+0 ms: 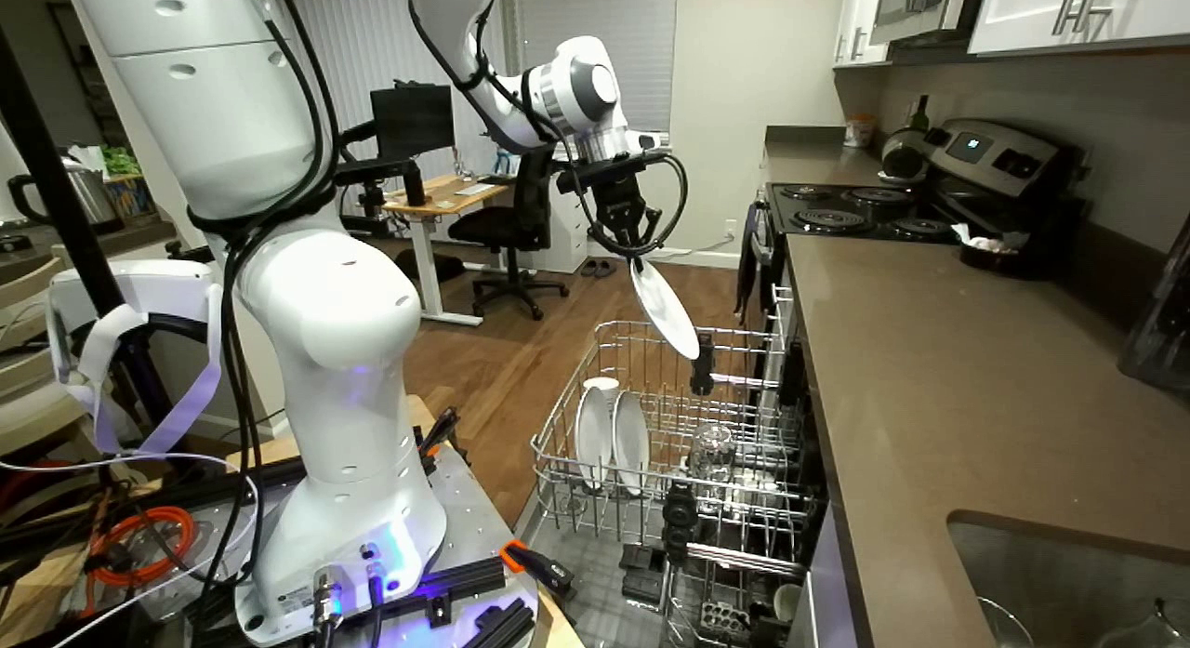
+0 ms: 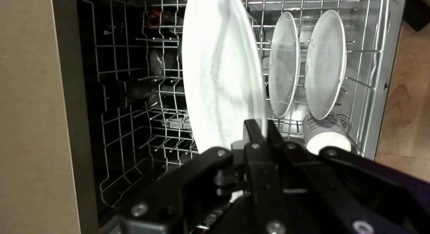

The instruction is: Remove the plate from the countertop and put it in the middle of the two plates in the dishwasher

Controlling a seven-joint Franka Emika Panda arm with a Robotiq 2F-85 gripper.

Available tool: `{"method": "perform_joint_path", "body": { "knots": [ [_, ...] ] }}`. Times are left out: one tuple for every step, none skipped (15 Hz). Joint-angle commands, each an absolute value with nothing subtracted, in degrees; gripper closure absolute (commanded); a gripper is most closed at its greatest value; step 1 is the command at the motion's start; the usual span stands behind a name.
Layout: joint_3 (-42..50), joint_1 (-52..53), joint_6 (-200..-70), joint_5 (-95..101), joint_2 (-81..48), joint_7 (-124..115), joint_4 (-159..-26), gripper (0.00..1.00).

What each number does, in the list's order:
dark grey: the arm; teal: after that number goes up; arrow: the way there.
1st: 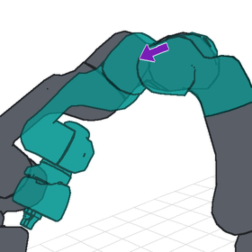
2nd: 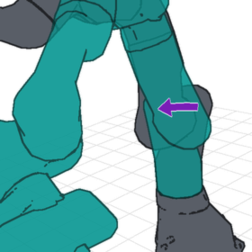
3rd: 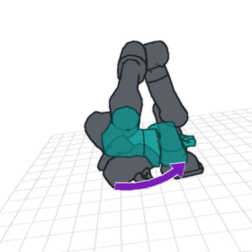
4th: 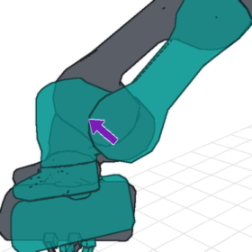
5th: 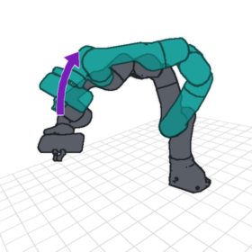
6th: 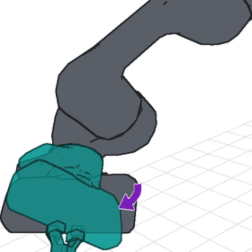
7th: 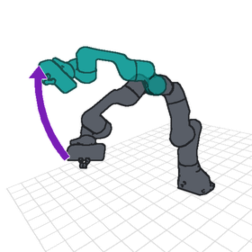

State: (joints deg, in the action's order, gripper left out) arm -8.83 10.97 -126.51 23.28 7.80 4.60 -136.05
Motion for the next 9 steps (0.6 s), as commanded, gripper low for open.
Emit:
{"method": "perform_joint_path", "body": {
  "knots": [
    [-9.45, 10.36, -126.40, 23.12, 7.82, 4.72, -135.97, 0.94],
    [-9.45, 10.36, -126.40, 23.12, 7.82, 4.73, -135.97, 0.96],
    [-9.48, 10.49, -126.27, 22.64, 7.57, 5.04, -135.91, 0.96],
    [-9.51, 10.63, -126.14, 22.09, 7.42, 5.48, -135.91, 0.96],
    [-9.53, 10.74, -126.01, 21.46, 7.34, 5.80, -135.96, 0.96],
    [-9.59, 10.87, -125.92, 20.66, 7.26, 6.20, -136.05, 0.96],
    [-9.72, 10.97, -125.87, 20.22, 7.24, 6.28, -136.18, 0.96],
    [-9.82, 11.10, -125.80, 19.45, 7.28, 6.68, -136.29, 0.96],
    [-9.99, 11.28, -125.77, 18.72, 7.52, 7.03, -136.59, 0.96]
  ]
}}
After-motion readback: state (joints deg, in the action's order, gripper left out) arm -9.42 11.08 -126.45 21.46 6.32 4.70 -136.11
